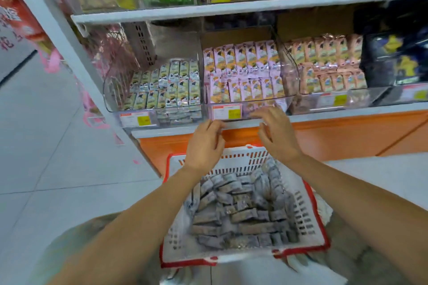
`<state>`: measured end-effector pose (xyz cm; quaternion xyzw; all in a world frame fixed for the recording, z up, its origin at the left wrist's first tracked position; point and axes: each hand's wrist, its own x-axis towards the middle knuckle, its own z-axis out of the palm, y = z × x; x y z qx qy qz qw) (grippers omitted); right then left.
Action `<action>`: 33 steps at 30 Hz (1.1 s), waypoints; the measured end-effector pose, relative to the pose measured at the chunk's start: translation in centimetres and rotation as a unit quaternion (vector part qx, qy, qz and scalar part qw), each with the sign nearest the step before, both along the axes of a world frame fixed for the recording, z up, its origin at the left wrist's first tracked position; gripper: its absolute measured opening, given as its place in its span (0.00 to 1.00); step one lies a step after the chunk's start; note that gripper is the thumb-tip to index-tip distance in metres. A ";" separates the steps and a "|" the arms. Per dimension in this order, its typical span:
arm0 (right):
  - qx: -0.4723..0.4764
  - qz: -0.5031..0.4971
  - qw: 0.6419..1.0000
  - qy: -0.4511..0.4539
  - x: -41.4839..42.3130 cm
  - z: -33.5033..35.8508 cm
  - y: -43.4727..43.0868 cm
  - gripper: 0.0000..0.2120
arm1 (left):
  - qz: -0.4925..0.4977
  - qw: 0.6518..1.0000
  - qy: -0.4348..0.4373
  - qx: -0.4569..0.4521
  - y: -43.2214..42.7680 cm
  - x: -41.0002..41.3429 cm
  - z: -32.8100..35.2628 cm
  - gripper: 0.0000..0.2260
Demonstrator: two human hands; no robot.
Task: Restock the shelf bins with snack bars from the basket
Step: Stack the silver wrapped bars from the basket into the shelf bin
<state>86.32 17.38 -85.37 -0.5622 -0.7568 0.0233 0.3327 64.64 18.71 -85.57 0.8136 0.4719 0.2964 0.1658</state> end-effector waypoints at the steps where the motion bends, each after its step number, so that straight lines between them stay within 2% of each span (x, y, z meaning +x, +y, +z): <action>1: -0.017 -0.014 1.000 -0.006 1.1 -1.2 -0.8 0.16 | -0.007 0.999 0.006 -0.039 -0.6 0.8 -1.5 0.11; 6: -0.131 -0.112 0.983 -0.059 5.7 -8.1 -4.2 0.17 | -0.032 0.967 0.121 -0.221 -2.7 4.3 -8.3 0.11; 9: -0.249 -0.157 0.950 -0.104 7.5 -11.9 -5.4 0.24 | -0.071 0.944 0.177 -0.268 -3.4 6.2 -11.7 0.08; 11: -0.319 -0.172 0.926 -0.104 8.1 -13.8 -5.9 0.28 | -0.090 0.925 0.189 -0.319 -3.7 7.6 -14.3 0.09; 13: -0.352 -0.177 0.915 -0.085 8.3 -15.1 -6.3 0.30 | -0.090 0.896 0.211 -0.380 -3.8 8.8 -16.4 0.11; 15: -0.345 -0.187 0.916 -0.080 8.2 -16.1 -6.6 0.31 | -0.100 0.876 0.242 -0.404 -3.9 9.6 -18.2 0.09; 17: -0.317 -0.200 0.922 -0.097 8.0 -16.9 -6.8 0.32 | -0.106 0.870 0.262 -0.403 -4.0 10.5 -19.9 0.09; 19: -0.301 -0.210 0.924 -0.112 7.9 -17.4 -6.9 0.32 | -0.106 0.868 0.281 -0.396 -4.0 11.1 -21.5 0.13; 22: -0.286 -0.212 0.927 -0.121 7.9 -17.8 -6.8 0.33 | -0.151 0.875 0.334 -0.316 -4.1 11.8 -23.6 0.19; 25: -0.276 -0.214 0.930 -0.116 7.9 -17.9 -6.8 0.33 | -0.223 0.876 0.352 -0.242 -4.0 13.4 -24.3 0.21; 27: -0.273 -0.217 0.930 -0.117 7.8 -17.9 -6.8 0.33 | -0.288 0.848 0.397 -0.201 -3.9 14.3 -24.7 0.21; 31: -0.273 -0.215 0.931 -0.114 7.9 -18.0 -6.8 0.34 | -0.353 0.742 0.551 -0.145 -3.2 15.5 -25.5 0.21; 32: -0.273 -0.215 0.931 -0.115 7.9 -18.0 -6.8 0.34 | -0.355 0.732 0.566 -0.134 -3.0 15.4 -25.7 0.19; 33: -0.274 -0.215 0.930 -0.117 7.8 -18.0 -6.8 0.34 | -0.353 0.736 0.564 -0.125 -2.9 15.3 -25.9 0.18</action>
